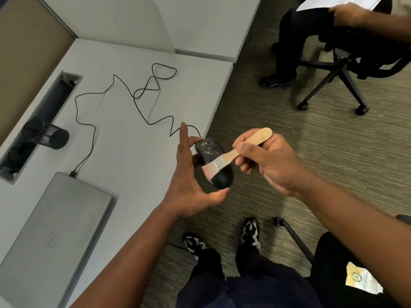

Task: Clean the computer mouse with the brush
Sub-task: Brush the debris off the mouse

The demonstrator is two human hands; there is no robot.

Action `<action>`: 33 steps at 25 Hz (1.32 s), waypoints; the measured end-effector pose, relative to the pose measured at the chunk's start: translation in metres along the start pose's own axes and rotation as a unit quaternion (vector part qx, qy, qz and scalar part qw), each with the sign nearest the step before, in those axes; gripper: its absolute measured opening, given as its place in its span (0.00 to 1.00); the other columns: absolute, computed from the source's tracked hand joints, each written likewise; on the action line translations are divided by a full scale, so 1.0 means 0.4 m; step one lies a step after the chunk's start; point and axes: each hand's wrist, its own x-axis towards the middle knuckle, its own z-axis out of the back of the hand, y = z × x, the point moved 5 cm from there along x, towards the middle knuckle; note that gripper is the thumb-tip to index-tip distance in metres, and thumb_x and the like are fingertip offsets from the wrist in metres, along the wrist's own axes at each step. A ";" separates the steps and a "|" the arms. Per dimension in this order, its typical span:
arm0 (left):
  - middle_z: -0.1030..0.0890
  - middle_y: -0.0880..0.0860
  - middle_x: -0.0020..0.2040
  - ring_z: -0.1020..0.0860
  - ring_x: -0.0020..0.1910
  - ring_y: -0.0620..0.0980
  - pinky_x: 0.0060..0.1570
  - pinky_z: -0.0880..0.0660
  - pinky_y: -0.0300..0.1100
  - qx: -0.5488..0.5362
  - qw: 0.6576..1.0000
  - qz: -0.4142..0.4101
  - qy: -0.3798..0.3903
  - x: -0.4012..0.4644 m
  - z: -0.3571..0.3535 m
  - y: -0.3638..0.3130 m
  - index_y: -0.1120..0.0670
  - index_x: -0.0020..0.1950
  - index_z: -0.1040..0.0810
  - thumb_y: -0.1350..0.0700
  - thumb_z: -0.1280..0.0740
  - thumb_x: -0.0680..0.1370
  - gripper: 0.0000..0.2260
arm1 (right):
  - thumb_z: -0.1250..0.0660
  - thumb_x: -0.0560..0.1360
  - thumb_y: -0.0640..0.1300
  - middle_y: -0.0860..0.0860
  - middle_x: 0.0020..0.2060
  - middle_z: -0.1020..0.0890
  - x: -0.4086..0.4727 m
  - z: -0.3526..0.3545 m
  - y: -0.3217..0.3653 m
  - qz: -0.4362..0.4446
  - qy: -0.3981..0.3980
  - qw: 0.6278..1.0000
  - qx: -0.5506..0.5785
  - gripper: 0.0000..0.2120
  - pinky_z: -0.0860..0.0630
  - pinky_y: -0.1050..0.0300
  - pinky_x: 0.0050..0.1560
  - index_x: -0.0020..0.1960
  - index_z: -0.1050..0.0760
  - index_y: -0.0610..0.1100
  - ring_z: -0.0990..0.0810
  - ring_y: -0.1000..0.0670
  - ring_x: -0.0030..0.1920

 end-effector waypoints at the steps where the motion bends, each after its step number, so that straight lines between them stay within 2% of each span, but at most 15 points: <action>1: 0.36 0.45 0.76 0.19 0.64 0.51 0.64 0.20 0.50 -0.001 1.000 -0.001 0.000 -0.001 0.000 0.001 0.37 0.83 0.68 0.55 0.15 0.64 0.69 | 0.32 0.80 0.37 0.45 0.33 0.17 0.005 0.010 0.003 0.002 -0.016 1.000 -0.012 0.04 0.25 0.60 0.32 0.48 0.19 0.41 0.21 0.50 0.32; 6: 0.36 0.46 0.77 0.18 0.65 0.51 0.66 0.21 0.57 -0.016 1.000 0.007 -0.006 -0.009 0.006 0.012 0.35 0.82 0.67 0.57 0.14 0.64 0.70 | 0.34 0.81 0.36 0.49 0.30 0.19 0.014 0.088 0.033 0.031 -0.106 0.991 -0.079 0.07 0.27 0.61 0.32 0.45 0.20 0.42 0.23 0.53 0.31; 9: 0.35 0.44 0.77 0.18 0.66 0.50 0.66 0.21 0.57 -0.022 1.000 0.003 0.001 -0.008 0.004 0.012 0.41 0.84 0.68 0.60 0.13 0.65 0.70 | 0.30 0.79 0.40 0.48 0.33 0.19 0.021 0.085 0.034 0.024 -0.087 0.996 0.011 0.02 0.26 0.61 0.34 0.48 0.19 0.42 0.23 0.52 0.34; 11: 0.35 0.43 0.78 0.18 0.67 0.48 0.66 0.20 0.55 -0.026 1.000 -0.002 0.008 -0.006 0.000 0.010 0.45 0.84 0.68 0.63 0.14 0.66 0.70 | 0.28 0.75 0.44 0.48 0.33 0.19 0.027 0.072 0.035 0.013 -0.079 0.993 0.082 0.07 0.26 0.61 0.34 0.50 0.18 0.40 0.24 0.52 0.34; 13: 0.35 0.42 0.79 0.18 0.66 0.47 0.66 0.20 0.53 -0.024 1.000 -0.003 0.013 -0.004 -0.003 0.006 0.47 0.84 0.69 0.63 0.14 0.66 0.70 | 0.28 0.74 0.46 0.48 0.34 0.18 0.035 0.061 0.041 0.017 -0.075 0.992 0.105 0.09 0.25 0.62 0.35 0.50 0.18 0.41 0.23 0.53 0.34; 15: 0.35 0.43 0.79 0.18 0.66 0.46 0.67 0.21 0.53 -0.026 1.000 -0.008 0.013 -0.004 -0.004 0.005 0.45 0.84 0.68 0.64 0.14 0.66 0.70 | 0.28 0.73 0.47 0.47 0.36 0.16 0.040 0.050 0.051 0.036 -0.057 0.995 0.080 0.10 0.24 0.61 0.35 0.51 0.17 0.42 0.21 0.51 0.35; 19: 0.35 0.47 0.80 0.19 0.68 0.48 0.67 0.21 0.59 -0.041 0.999 -0.012 -0.003 -0.007 0.006 0.005 0.34 0.82 0.66 0.63 0.13 0.65 0.70 | 0.29 0.74 0.45 0.45 0.37 0.15 0.041 0.049 0.068 0.074 -0.010 0.997 -0.011 0.08 0.22 0.60 0.36 0.51 0.16 0.42 0.18 0.49 0.36; 24: 0.35 0.50 0.80 0.19 0.69 0.50 0.66 0.21 0.61 -0.048 0.999 -0.015 -0.018 -0.010 0.011 0.009 0.41 0.83 0.65 0.61 0.14 0.64 0.68 | 0.29 0.75 0.44 0.45 0.37 0.15 0.027 0.076 0.085 0.084 0.042 0.988 -0.123 0.08 0.20 0.59 0.38 0.51 0.16 0.41 0.18 0.49 0.38; 27: 0.36 0.50 0.80 0.19 0.69 0.50 0.66 0.21 0.59 -0.044 0.999 -0.013 -0.014 -0.015 0.013 0.013 0.41 0.84 0.65 0.62 0.14 0.64 0.69 | 0.29 0.75 0.44 0.47 0.38 0.15 0.026 0.104 0.099 0.092 0.039 0.973 -0.206 0.08 0.21 0.60 0.40 0.50 0.16 0.41 0.17 0.51 0.38; 30: 0.36 0.48 0.80 0.19 0.69 0.50 0.66 0.20 0.58 -0.040 0.999 -0.009 -0.008 -0.012 0.013 0.012 0.40 0.84 0.64 0.63 0.13 0.64 0.69 | 0.29 0.75 0.44 0.46 0.38 0.14 0.026 0.112 0.107 0.101 0.013 0.983 -0.149 0.07 0.20 0.58 0.40 0.50 0.16 0.42 0.17 0.48 0.39; 33: 0.36 0.49 0.80 0.20 0.69 0.50 0.66 0.21 0.61 -0.032 0.999 -0.013 -0.001 -0.007 0.008 0.012 0.42 0.85 0.64 0.64 0.14 0.65 0.69 | 0.28 0.77 0.40 0.44 0.39 0.14 0.028 0.070 0.094 0.101 0.042 0.992 -0.062 0.04 0.19 0.58 0.41 0.50 0.16 0.42 0.17 0.48 0.40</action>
